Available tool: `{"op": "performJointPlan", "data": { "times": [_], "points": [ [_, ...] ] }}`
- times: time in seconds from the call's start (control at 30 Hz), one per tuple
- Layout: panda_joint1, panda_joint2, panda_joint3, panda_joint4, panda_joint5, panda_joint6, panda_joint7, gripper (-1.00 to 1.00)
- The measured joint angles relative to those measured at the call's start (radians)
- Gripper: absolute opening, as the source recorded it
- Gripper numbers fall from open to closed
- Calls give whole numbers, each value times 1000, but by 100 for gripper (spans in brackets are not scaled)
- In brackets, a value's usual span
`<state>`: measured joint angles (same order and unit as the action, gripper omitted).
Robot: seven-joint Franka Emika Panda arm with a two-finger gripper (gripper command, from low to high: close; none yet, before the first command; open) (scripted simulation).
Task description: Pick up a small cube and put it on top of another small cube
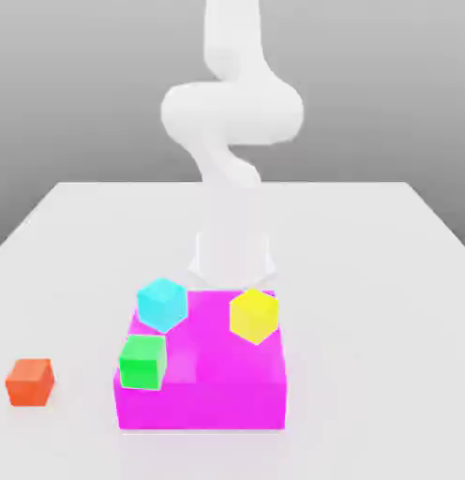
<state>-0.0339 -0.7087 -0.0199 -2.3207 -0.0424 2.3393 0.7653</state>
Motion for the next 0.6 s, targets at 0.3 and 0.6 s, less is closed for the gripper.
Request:
{"op": "performJointPlan", "data": {
  "times": [0.3,0.6],
  "points": [
    [-99,329,-133,-74,-113,141,-156,0],
    [-197,657,-292,-151,-45,291,-438,0]
  ]
}}
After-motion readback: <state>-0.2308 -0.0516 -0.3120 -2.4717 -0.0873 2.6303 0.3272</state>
